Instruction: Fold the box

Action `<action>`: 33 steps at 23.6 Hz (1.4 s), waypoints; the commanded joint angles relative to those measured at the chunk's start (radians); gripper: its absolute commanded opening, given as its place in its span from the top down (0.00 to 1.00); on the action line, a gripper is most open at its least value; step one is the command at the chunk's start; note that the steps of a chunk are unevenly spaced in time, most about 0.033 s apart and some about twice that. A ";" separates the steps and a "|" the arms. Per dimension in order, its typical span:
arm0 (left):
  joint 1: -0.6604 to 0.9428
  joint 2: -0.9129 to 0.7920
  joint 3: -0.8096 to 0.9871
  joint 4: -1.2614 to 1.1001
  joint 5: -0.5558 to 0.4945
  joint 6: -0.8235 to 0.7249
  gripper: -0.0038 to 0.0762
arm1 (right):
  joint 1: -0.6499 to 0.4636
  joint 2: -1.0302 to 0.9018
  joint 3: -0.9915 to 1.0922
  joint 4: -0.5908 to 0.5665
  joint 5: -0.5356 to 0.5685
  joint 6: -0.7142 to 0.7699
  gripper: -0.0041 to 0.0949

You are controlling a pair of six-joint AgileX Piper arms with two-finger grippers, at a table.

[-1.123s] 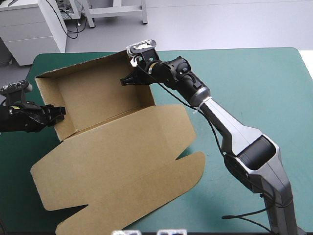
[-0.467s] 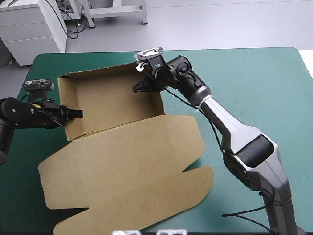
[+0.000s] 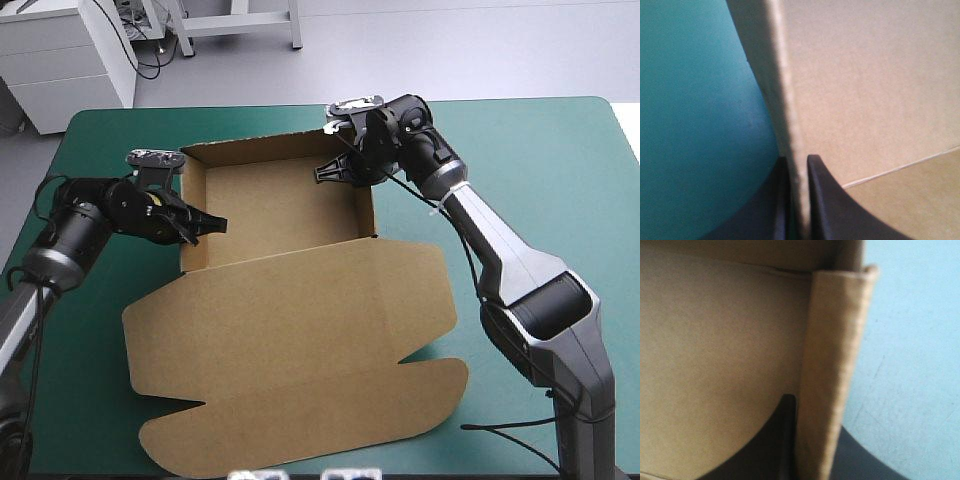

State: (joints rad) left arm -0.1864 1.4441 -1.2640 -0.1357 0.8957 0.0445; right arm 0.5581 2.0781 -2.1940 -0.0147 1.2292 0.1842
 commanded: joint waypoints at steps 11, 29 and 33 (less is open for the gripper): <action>-0.139 0.171 -0.141 0.028 0.008 -0.092 0.96 | 0.037 -0.147 0.325 0.148 -0.030 -0.022 0.96; -0.139 0.271 -0.151 0.060 0.081 -0.078 0.28 | 0.037 -0.149 0.321 -0.209 0.003 0.210 0.48; -0.139 0.269 -0.190 0.136 0.103 -0.078 0.29 | 0.035 -0.151 0.319 -0.260 0.019 0.235 0.48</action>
State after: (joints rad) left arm -0.3212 1.7603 -1.3992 -0.0437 1.0017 -0.0343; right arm 0.5982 2.0004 -1.8411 -0.2095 1.2347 0.4009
